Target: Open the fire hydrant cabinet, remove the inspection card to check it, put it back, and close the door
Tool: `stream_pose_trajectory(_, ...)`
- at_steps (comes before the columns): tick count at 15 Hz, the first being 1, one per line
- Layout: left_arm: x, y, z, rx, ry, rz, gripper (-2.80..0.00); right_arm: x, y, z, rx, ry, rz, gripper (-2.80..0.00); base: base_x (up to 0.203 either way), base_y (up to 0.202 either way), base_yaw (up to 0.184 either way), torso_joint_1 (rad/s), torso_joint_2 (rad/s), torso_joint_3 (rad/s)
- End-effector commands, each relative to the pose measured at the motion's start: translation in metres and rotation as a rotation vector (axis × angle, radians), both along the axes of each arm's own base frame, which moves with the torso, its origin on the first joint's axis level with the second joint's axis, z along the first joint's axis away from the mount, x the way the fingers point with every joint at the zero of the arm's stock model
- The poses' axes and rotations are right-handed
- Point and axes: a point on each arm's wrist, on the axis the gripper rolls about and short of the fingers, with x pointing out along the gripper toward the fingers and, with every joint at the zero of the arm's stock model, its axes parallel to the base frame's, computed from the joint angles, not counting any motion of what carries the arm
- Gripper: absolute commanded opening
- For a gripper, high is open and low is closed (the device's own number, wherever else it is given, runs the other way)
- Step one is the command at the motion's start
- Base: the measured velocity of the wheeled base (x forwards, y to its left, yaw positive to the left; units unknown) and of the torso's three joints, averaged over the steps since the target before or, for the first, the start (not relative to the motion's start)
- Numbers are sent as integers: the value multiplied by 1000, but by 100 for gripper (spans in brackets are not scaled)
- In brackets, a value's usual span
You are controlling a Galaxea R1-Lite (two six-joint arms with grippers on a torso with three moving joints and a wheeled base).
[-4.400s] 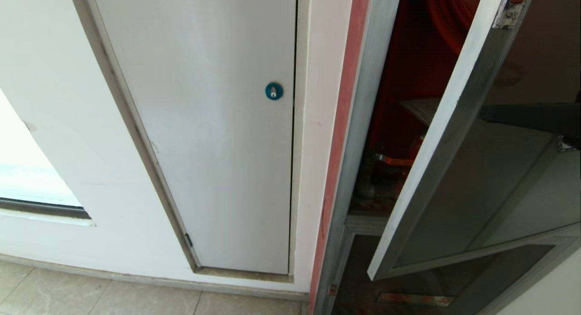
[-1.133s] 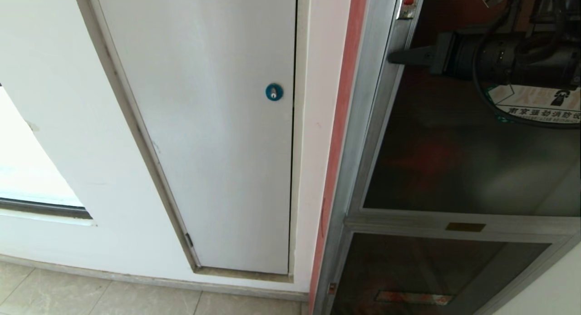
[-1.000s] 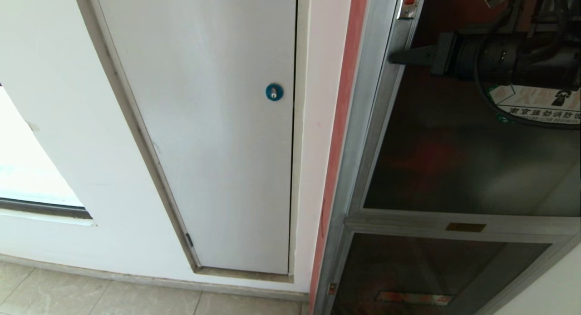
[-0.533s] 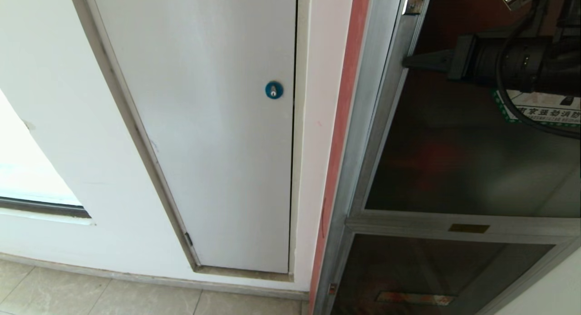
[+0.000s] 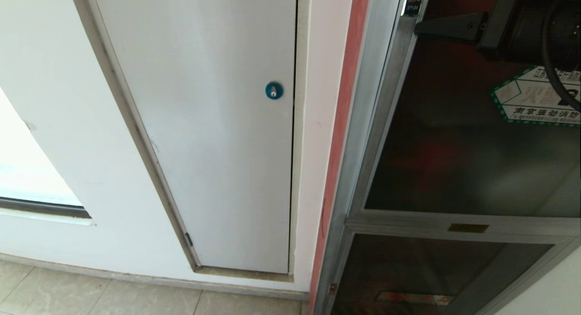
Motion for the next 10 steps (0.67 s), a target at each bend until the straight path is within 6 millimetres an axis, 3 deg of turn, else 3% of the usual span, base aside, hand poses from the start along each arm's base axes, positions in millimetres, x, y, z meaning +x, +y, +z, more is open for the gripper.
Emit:
stream_pose_trajectory(1, 0, 0, -1, 0, 6, 0, -280, -7, -1, 11, 20, -31, 8, -280, 0, 0, 0, 0, 0, 0)
stream_pose_trajectory(10, 0, 0, -1, 0, 6, 1, -280, -16, -3, 42, 75, -118, 15, -280, 0, 0, 0, 0, 0, 0)
